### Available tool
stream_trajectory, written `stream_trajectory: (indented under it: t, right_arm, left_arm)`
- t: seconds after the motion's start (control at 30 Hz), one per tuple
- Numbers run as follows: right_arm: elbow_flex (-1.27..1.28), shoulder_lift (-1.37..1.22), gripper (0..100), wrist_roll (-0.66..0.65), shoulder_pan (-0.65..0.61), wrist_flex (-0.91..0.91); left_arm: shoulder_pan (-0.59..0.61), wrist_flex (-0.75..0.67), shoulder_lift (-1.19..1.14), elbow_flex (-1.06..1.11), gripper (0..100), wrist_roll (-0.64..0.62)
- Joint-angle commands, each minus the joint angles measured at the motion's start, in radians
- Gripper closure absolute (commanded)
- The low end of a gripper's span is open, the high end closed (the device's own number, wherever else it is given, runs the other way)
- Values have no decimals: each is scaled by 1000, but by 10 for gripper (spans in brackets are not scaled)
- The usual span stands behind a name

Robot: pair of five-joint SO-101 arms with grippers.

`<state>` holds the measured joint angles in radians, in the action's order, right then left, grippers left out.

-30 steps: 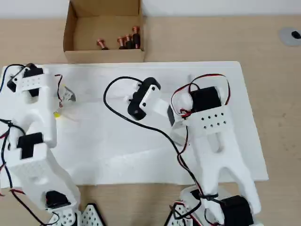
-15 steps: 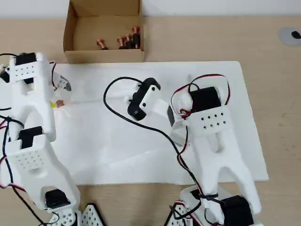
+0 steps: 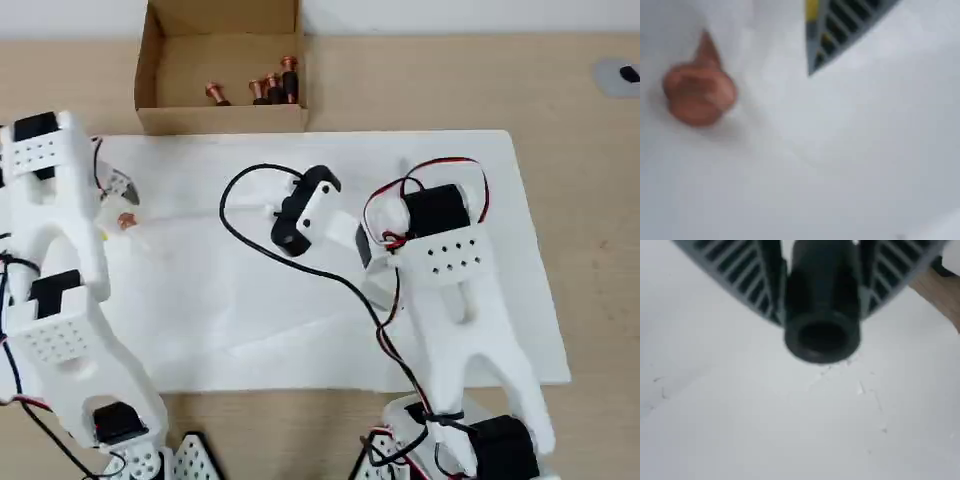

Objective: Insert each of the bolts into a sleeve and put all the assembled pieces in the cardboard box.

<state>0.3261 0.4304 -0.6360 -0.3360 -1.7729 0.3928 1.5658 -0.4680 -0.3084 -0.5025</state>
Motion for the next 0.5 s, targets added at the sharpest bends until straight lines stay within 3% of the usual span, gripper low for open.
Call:
stream_trajectory:
  t: [0.0, 0.17, 0.47]
  right_arm:
    - [-2, 42, 988, -12, -13, -2]
    - [-2, 42, 988, -12, -13, 0]
    - [-2, 41, 988, -14, -13, 8]
  left_arm:
    - [28, 18, 15, -35, 736, -8]
    - [14, 64, 15, -40, 736, -8]
    - [-11, 109, 104, -37, 829, 0]
